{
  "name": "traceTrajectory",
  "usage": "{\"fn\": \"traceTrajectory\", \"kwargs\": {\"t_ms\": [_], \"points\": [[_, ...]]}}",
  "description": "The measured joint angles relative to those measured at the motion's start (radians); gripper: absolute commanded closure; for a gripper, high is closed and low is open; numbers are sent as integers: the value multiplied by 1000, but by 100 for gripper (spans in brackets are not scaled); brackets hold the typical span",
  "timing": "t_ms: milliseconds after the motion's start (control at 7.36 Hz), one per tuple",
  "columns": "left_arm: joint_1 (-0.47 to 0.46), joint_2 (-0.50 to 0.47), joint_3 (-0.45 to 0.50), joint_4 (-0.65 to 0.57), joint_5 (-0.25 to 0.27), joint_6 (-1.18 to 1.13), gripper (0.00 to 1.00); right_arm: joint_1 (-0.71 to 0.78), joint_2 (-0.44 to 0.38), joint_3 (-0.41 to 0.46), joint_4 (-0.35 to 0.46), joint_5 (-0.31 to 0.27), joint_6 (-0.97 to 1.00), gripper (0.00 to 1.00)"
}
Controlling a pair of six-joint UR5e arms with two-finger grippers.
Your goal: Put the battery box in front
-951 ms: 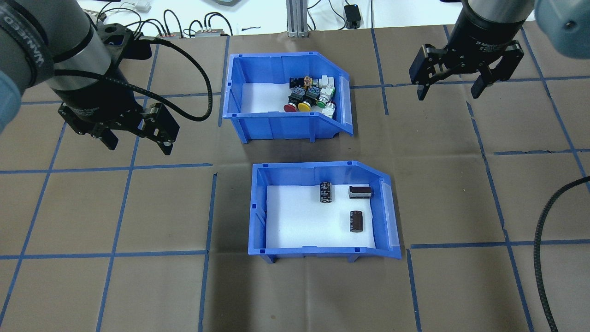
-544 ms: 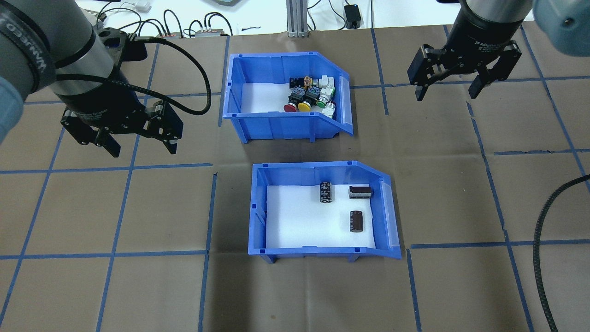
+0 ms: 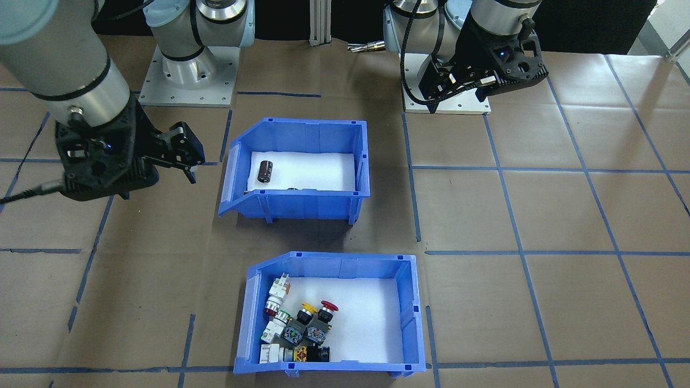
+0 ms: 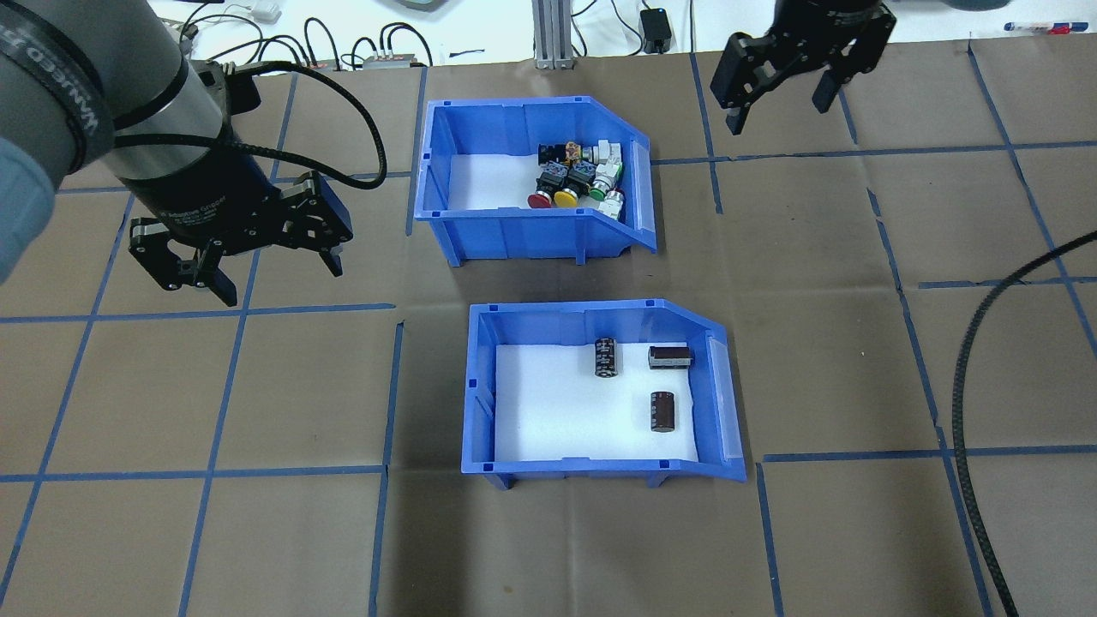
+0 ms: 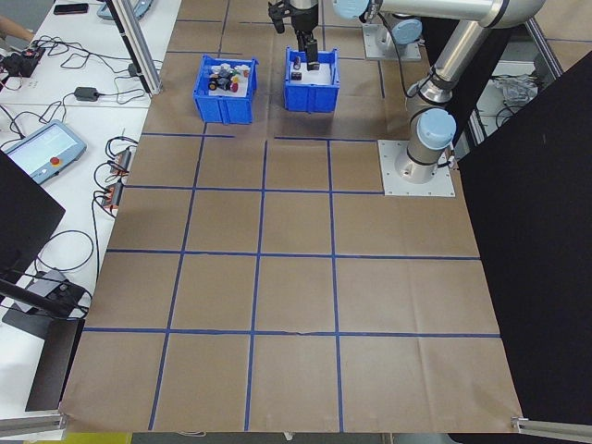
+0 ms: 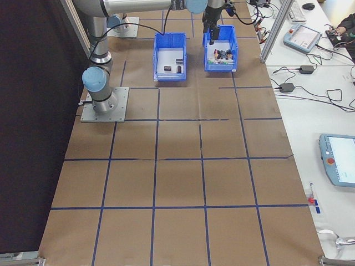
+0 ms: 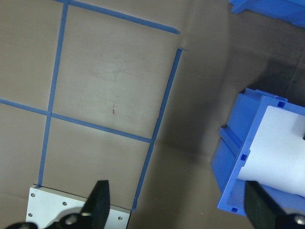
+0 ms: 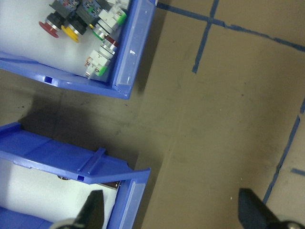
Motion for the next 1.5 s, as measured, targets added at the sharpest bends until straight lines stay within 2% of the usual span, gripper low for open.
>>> {"fn": "traceTrajectory", "kwargs": {"t_ms": [272, 544, 816, 951, 1223, 1495], "points": [[-14, -7, -38, 27, -18, -215, 0, 91, 152, -180, 1, -6, -147, 0], [-54, -7, -84, 66, -50, -498, 0, 165, 268, -303, -5, -9, -408, 0], [-139, -18, -134, 136, -62, -797, 0, 204, 317, -335, -13, 11, -613, 0], [-187, -24, -177, 207, -78, -948, 0, 234, 335, -338, -14, 20, -682, 0], [-257, -28, -279, 341, -126, -1190, 0, 287, 373, -338, -27, 18, -791, 0], [-345, -34, -332, 391, -147, -1381, 0, 325, 421, -331, -61, 3, -856, 0]]}}
